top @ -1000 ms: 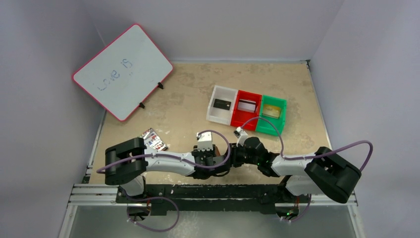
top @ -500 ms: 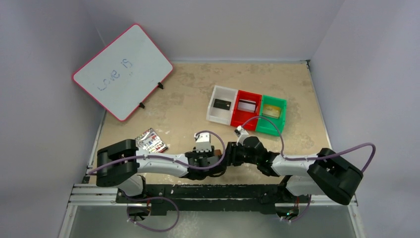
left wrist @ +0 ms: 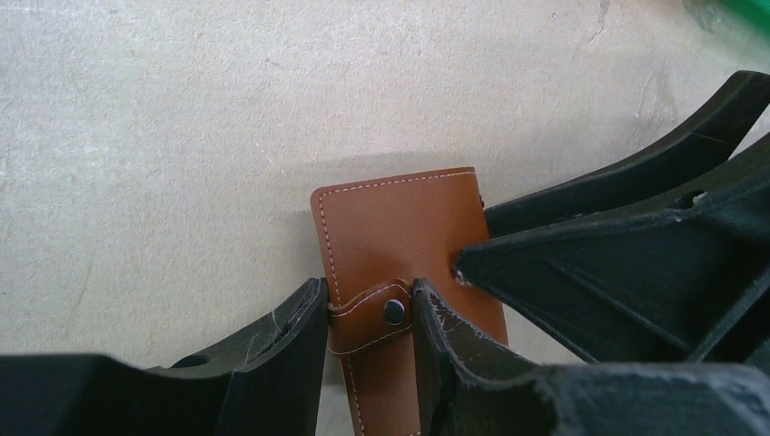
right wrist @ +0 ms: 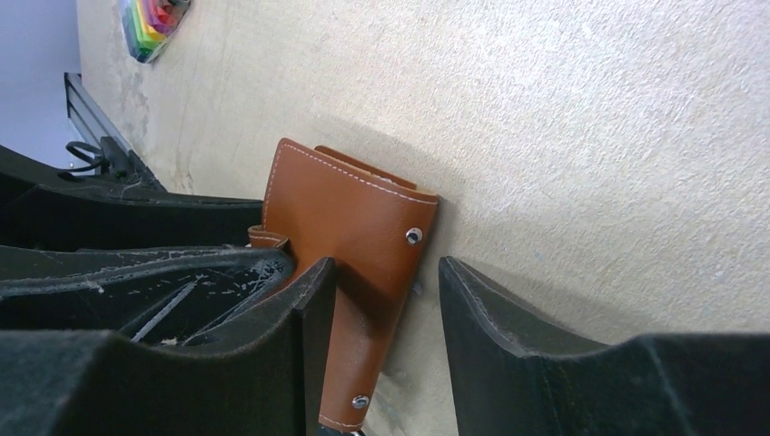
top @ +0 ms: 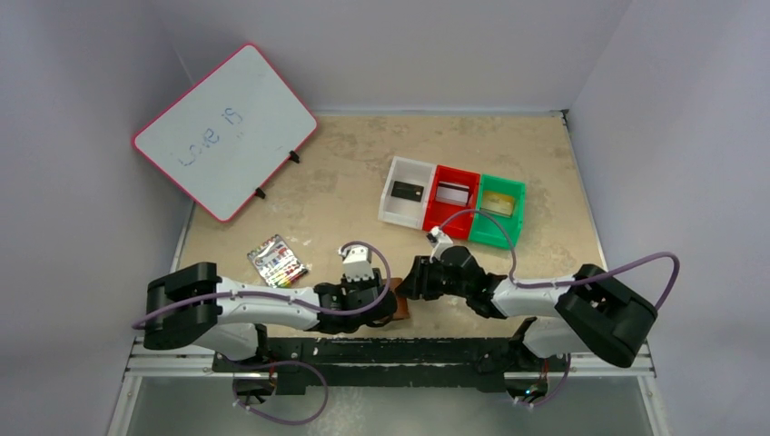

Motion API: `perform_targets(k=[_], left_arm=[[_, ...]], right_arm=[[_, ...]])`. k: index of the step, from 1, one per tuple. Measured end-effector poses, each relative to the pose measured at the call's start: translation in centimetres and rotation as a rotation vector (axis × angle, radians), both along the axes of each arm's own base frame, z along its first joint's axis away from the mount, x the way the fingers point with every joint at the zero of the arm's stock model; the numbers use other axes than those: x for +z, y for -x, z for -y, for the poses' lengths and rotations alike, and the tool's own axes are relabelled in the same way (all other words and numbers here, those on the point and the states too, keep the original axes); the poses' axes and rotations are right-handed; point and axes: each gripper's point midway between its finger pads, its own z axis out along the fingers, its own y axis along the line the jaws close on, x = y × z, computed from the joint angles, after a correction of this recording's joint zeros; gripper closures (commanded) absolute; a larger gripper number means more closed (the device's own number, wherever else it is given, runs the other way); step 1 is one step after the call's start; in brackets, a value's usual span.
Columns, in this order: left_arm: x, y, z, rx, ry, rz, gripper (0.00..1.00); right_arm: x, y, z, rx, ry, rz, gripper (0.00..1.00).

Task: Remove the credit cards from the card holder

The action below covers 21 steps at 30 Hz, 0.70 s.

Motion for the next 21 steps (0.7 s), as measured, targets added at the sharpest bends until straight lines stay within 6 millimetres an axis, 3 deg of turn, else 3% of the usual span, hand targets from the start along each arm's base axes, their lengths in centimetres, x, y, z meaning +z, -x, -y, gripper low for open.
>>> perform_targets(k=[11,17,21], left_arm=[[1.0,-0.2,-0.3,0.014,0.078,0.027,1.00],[1.4,-0.4,-0.5,0.033,0.098,0.036,1.00],[2.8,-0.7,-0.7,0.049,0.132,0.064,1.00]], right_arm=[[-0.3,-0.9,-0.6,-0.028,0.022,0.001,0.56],[0.0,-1.0,-0.2,-0.049,0.036,0.010,0.51],[0.3,-0.7,0.6,-0.055,0.060,0.012,0.47]])
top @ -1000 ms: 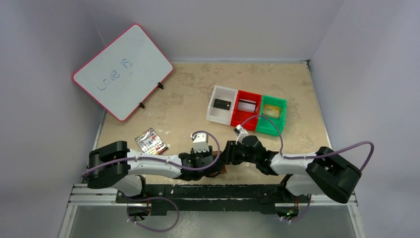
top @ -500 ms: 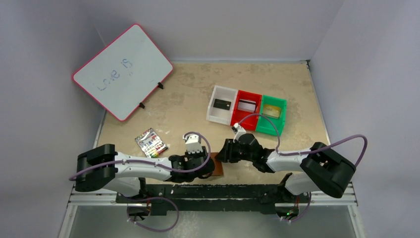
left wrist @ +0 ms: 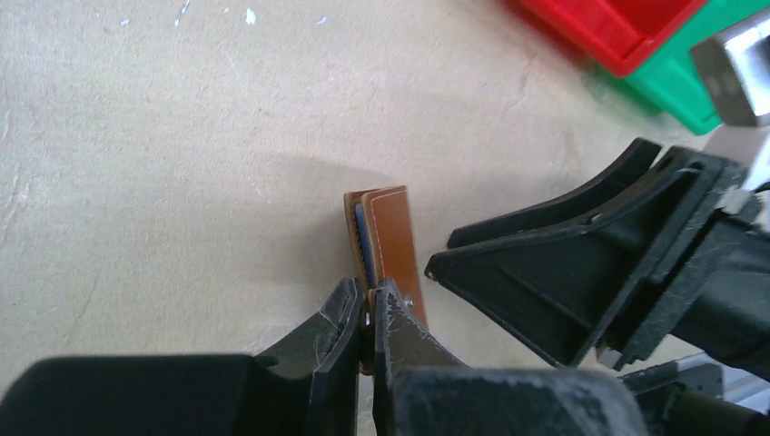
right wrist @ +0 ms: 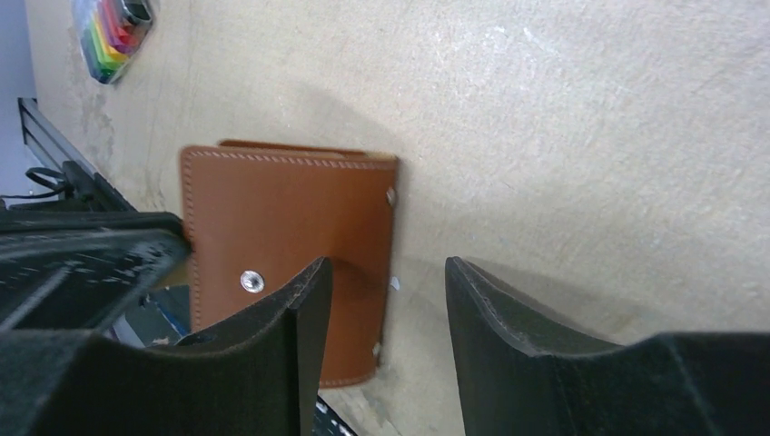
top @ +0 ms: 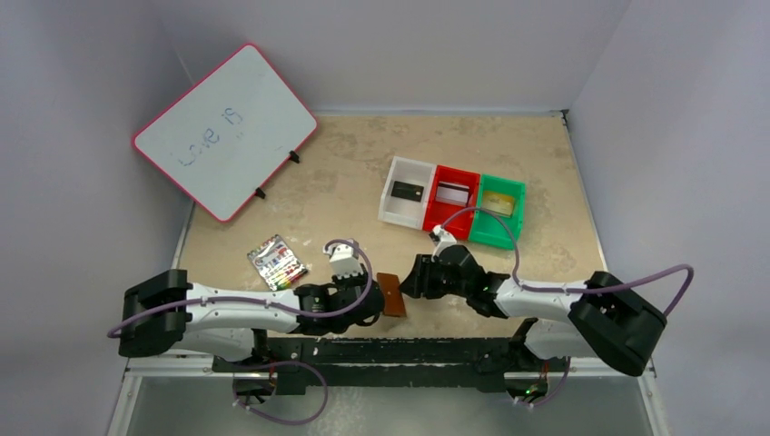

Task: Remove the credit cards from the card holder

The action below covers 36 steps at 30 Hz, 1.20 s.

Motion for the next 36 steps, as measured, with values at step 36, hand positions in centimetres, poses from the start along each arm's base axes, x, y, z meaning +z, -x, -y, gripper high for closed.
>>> perform_targets(k=[36], left_arm=[[1.8,-0.7,-0.7,0.030,-0.066,0.029,0.98]], right_arm=[[3.6,0.6,-0.2,0.064,-0.023,0.039,0.67]])
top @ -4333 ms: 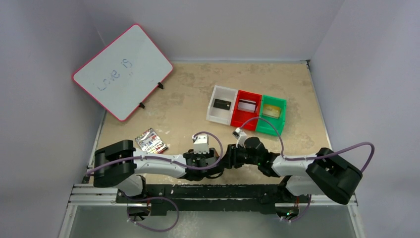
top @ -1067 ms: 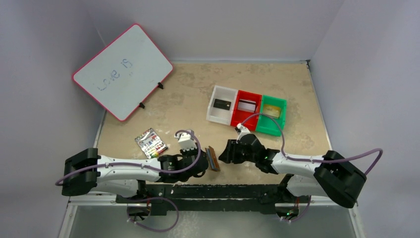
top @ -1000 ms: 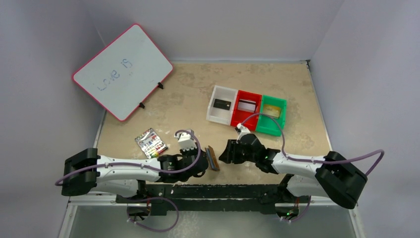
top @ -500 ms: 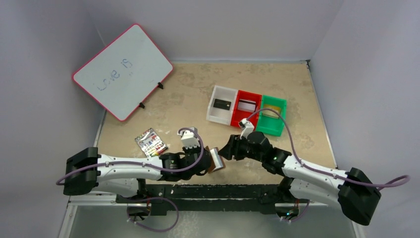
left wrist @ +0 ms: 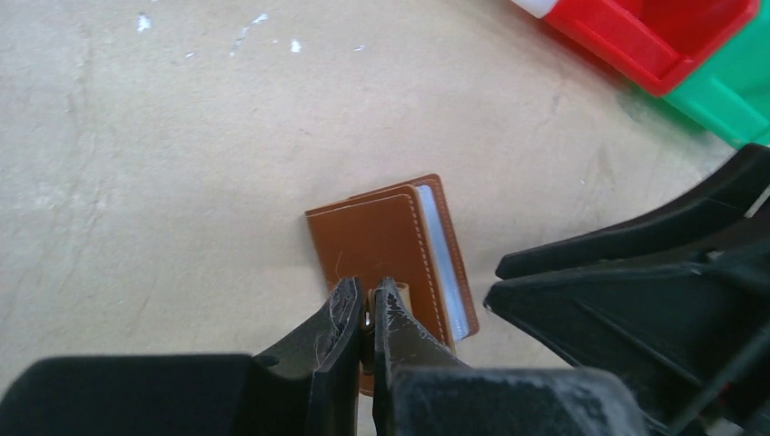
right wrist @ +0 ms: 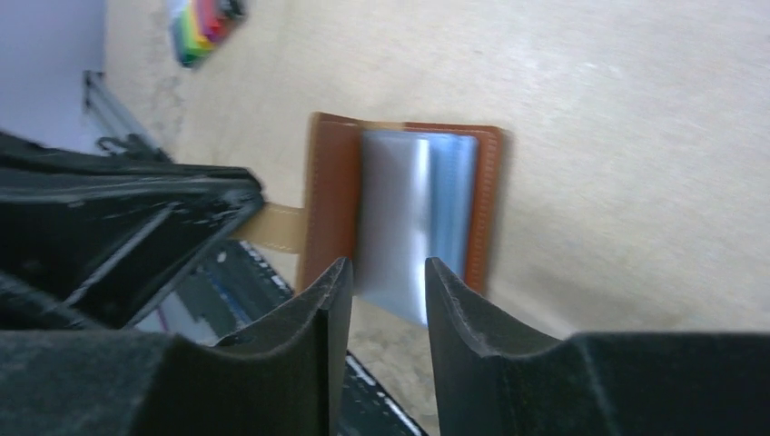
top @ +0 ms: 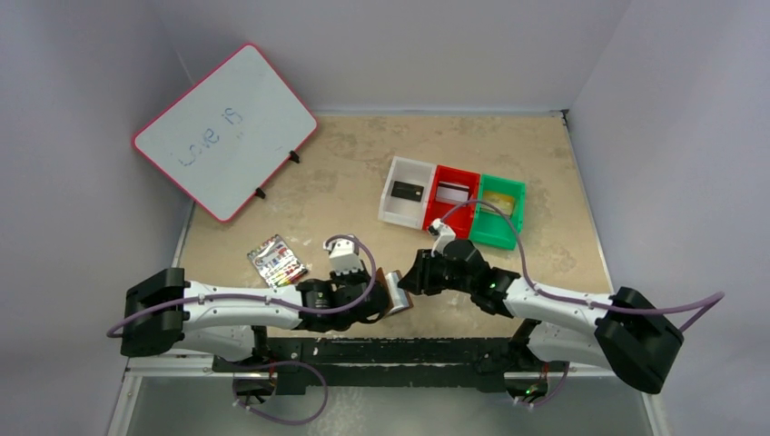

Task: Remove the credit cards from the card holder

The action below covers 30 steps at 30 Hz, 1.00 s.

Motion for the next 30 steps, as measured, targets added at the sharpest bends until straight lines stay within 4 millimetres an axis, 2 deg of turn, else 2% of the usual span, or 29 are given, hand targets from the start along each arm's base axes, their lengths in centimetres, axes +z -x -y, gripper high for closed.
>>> perform_targets(k=[4,10,13,19,22,26,30], left_arm=[[-0.9,0.2,-1.6,0.044,-0.027,-0.024,0.93],[-1.6,0.6,-3.7,0.085,-0.034,-0.038,0.86],[-1.6,0.6,-4.3,0.098,-0.032,-0.038,0.82],[-1.0,0.5,-4.9,0.112,-0.022,-0.026,0.62],[-0.2,0.5,-5.0,0.118,0.013,-0.018,0.53],[0.7,0.4,-5.2,0.120,0.066,-0.005,0.50],[0.3,0.6,-5.9,0.120,0.074,-0.004,0.50]], right_arm=[[1.2,0.1,-1.5,0.051,-0.074,0.019,0.71],[-0.9,0.8,-3.1,0.134,-0.063,-0.056,0.75],[-1.3,1.2,-4.0,0.173,-0.072,-0.072,0.75],[-1.2,1.6,-7.0,0.252,-0.078,-0.070,0.77],[-1.8,1.6,-8.0,0.257,-0.052,-0.071,0.78],[-3.4,1.6,-8.1,0.244,-0.010,-0.090,0.78],[-3.4,1.5,-8.3,0.236,-0.019,-0.090,0.78]])
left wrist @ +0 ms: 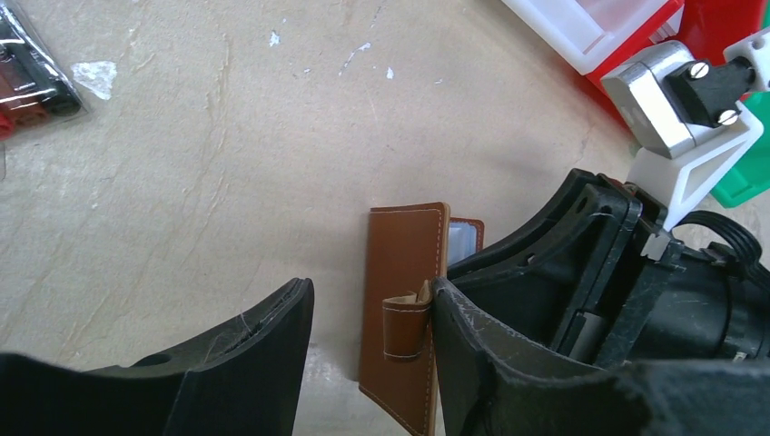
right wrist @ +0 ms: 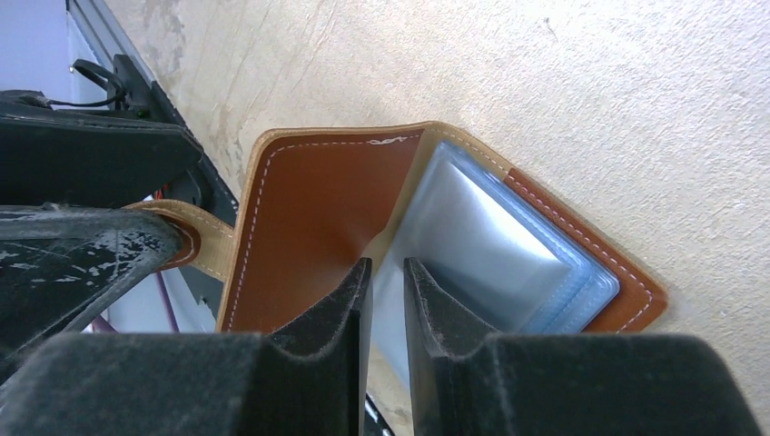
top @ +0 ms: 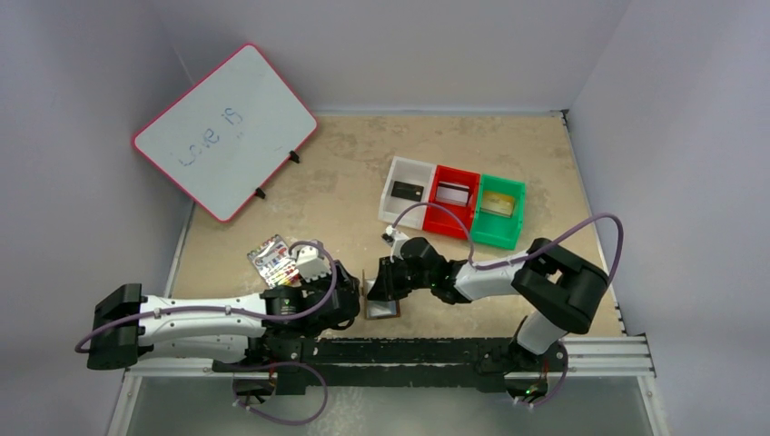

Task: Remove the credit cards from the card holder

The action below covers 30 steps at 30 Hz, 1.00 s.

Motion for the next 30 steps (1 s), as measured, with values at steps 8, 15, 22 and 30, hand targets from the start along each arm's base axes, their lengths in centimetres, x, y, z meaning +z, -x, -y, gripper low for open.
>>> perform_targets(k=[8,15,22,30], left_arm=[[-0.2,0.1,0.1,-0.009,0.009,-0.002,0.41],[-0.2,0.2,0.6,-0.046,-0.007,0.003,0.35],[0.1,0.3,1.4,-0.096,-0.007,0.011,0.31],[0.0,0.5,2.2,-0.130,-0.020,0.002,0.33]], right_arm=[[0.2,0.0,-0.2,-0.011,-0.024,-0.002,0.76],[0.3,-0.1,-0.2,-0.021,-0.035,-0.007,0.71],[0.4,-0.2,-0.1,-0.053,-0.055,-0.004,0.65],[0.6,-0.2,-0.2,-0.063,-0.073,-0.006,0.62]])
